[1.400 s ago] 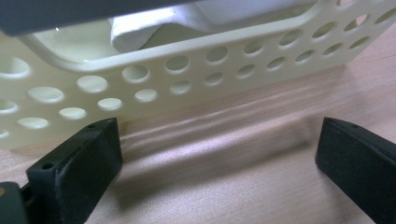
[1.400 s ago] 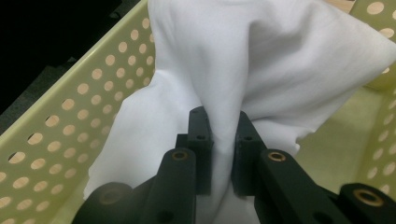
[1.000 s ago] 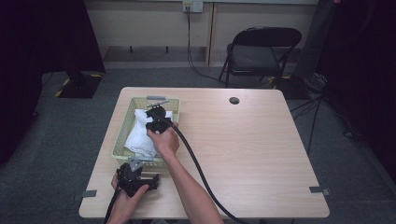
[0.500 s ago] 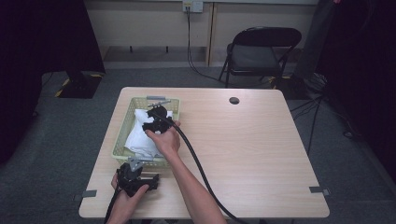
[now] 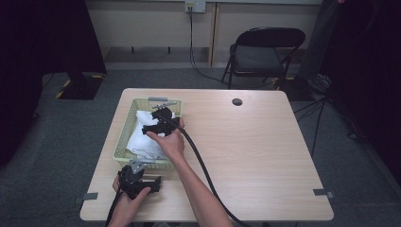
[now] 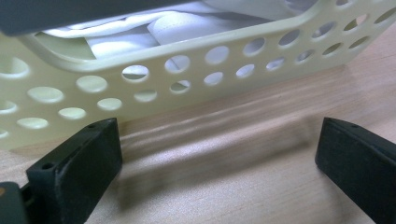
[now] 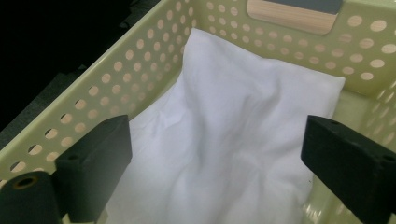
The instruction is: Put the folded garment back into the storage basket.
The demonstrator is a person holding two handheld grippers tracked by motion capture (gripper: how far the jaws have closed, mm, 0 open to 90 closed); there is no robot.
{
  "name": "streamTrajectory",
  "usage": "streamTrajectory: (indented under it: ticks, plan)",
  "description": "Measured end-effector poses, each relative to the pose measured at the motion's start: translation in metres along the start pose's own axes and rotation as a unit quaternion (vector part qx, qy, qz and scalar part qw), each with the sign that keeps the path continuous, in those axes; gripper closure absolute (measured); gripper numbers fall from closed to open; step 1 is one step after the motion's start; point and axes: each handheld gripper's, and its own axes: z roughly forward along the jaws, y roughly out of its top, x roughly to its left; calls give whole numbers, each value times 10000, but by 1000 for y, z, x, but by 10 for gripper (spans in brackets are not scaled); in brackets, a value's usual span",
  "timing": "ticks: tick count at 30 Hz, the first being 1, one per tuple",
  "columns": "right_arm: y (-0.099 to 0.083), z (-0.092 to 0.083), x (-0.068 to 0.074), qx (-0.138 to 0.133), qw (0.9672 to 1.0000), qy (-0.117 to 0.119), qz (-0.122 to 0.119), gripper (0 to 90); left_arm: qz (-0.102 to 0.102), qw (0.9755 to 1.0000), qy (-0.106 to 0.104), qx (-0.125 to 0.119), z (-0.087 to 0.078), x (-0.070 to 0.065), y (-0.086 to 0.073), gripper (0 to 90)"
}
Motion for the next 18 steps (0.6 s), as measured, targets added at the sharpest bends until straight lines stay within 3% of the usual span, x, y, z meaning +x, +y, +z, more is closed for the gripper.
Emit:
streamTrajectory:
  ticks: [18]
  plan:
    - [0,-24,-4,-142,9997,46,-213,42,-4,10000,0,-3,0,0,0,0]
